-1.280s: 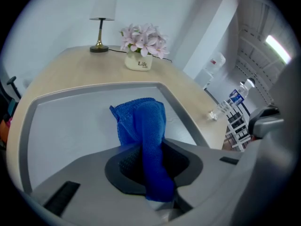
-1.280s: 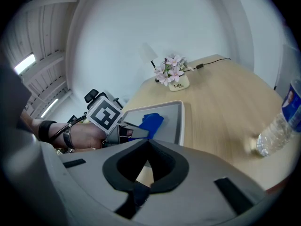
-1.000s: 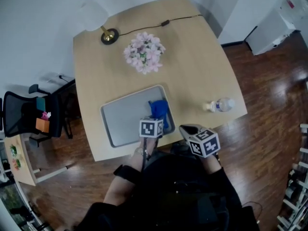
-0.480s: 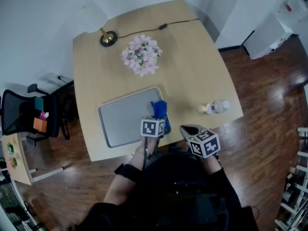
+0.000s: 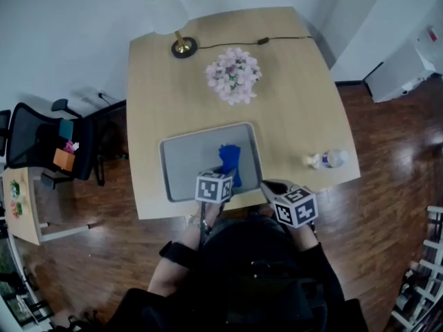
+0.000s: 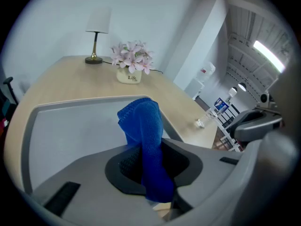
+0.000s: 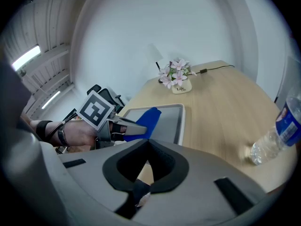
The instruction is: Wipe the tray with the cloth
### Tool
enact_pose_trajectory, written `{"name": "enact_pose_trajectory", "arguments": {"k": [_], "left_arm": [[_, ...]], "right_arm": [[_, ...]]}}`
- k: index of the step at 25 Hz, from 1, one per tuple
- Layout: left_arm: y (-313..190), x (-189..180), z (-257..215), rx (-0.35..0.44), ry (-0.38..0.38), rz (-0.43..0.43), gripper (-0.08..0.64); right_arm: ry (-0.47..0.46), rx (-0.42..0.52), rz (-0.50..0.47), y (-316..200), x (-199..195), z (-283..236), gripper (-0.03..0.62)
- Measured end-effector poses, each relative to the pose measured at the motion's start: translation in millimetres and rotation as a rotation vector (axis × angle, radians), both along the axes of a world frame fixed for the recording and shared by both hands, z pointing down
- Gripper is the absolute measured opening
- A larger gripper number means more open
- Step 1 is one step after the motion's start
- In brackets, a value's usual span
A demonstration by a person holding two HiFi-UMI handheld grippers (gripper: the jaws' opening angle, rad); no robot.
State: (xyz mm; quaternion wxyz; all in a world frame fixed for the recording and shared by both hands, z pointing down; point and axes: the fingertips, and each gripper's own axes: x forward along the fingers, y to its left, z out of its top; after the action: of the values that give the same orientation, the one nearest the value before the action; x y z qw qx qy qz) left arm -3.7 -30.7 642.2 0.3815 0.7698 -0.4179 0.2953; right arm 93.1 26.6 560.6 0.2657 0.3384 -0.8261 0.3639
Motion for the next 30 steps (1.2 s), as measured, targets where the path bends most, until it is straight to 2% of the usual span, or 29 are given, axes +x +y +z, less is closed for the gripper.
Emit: {"name": "enact_pose_trajectory", "arguments": {"k": [4,9,14,20,24,30], "left_arm": [[17,-65,-7,0.013,-0.033,-0.077,0.094],[46,-146,5,-0.022,-0.073,-0.188,0.094],[64,-199,14,-0.042,-0.103,-0.246,0.094],[75,-229,34,-0.076,-0.144,-0.223,0.094],[75,-226,47,-0.106,-0.117,-0.217,0.094],[74,-225,50,-0.110,-0.125,-0.220,0.094]], "right_arm": [[-0.008,-0.001,-0.043,1,-32,-1,-0.002],[-0.021,-0.004,-0.085,5,-72,-1,-0.002],[-0.031,-0.005,-0.114,9,-104,-3,-0.002],[-0.028,-0.011,-0.113,13,-126,-3,-0.002],[-0.023,-0.022,-0.102,18,-129,0,-0.002],[-0.021,-0.029,-0.059,19,-119,1,-0.002]]}}
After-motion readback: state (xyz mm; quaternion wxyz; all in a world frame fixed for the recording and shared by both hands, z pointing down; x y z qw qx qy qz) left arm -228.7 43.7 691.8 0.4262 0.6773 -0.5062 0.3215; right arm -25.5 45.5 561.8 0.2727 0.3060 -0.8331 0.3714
